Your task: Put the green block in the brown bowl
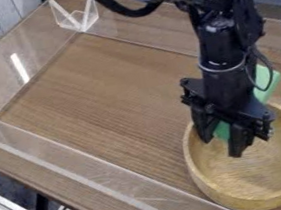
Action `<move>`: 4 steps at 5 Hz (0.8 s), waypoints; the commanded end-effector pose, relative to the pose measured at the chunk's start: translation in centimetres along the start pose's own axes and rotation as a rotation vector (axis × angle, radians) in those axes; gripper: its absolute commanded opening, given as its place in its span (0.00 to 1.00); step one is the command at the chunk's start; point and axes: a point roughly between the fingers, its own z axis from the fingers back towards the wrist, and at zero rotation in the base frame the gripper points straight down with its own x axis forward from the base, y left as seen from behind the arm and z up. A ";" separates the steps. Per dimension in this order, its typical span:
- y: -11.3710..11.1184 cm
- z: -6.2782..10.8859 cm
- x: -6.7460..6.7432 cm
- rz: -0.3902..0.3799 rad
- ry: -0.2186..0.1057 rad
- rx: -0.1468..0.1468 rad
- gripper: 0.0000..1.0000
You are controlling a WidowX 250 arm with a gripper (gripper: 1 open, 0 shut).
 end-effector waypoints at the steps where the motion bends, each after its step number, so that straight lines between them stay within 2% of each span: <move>1: 0.0 1.7 0.8 0.002 -0.062 0.003 0.00; 4: 0.1 1.9 0.6 0.017 -0.058 0.000 0.00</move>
